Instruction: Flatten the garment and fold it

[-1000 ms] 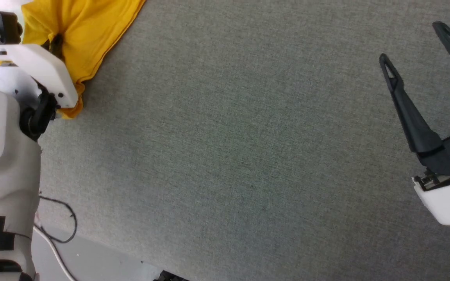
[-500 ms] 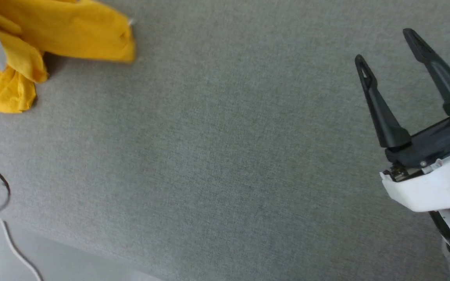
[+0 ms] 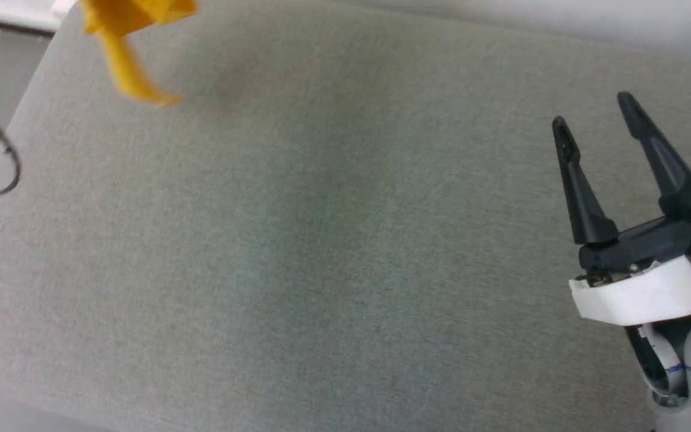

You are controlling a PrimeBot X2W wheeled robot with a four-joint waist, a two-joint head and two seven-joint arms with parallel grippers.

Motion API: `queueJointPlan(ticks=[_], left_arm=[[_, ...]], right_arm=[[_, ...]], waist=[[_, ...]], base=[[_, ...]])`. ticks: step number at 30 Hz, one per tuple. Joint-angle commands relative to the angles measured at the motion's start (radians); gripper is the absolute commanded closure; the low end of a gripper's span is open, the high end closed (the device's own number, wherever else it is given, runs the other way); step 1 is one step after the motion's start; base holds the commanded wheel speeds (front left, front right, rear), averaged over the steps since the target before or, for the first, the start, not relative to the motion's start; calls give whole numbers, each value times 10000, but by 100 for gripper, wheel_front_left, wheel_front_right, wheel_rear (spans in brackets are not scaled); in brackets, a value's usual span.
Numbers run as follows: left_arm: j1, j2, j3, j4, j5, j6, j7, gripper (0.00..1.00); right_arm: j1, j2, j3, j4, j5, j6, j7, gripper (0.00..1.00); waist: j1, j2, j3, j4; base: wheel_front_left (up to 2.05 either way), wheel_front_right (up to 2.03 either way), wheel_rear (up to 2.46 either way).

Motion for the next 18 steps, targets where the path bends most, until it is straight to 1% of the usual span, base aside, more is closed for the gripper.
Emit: queueJointPlan(ticks=[1,5,9,10,11,14,18], left_arm=[[-421,-295,-87,-277,-167,-65,154,100],[-1038,-1128,-292,-785,-638,-17,649,100],[-1330,-2019,-720,-1065,-1032,19,1219,100],[-1330,-2019,-720,-1065,-1032,19,1219,100],[-1331,-2201,-854,-1101,-1091,20,1350,100],[-1127,-2762,-1244,-1153,-1287,72,1673,100],[-416,-3336,-1821,-1198,-1430,124,1894,100]], right_arm=[[135,165,-54,120,-45,-19,-172,0],[272,510,-182,413,-65,-19,-461,0],[433,740,-497,613,-103,-19,-677,0],[433,740,-497,613,-103,-19,-677,0],[465,792,-590,634,-111,-19,-721,0],[563,917,-948,605,-155,-19,-824,0],[640,1039,-1425,418,-215,-19,-885,0]], waist=[[2,0,-792,-699],[2,0,-1236,-1173],[2,0,-1539,-1645],[2,0,-1539,-1645],[2,0,-1595,-1789],[2,0,-1688,-2167],[2,0,-1636,-2665]], base=[[0,0,0],[0,0,0],[0,0,0],[0,0,0],[0,0,0],[0,0,0],[0,0,0]])
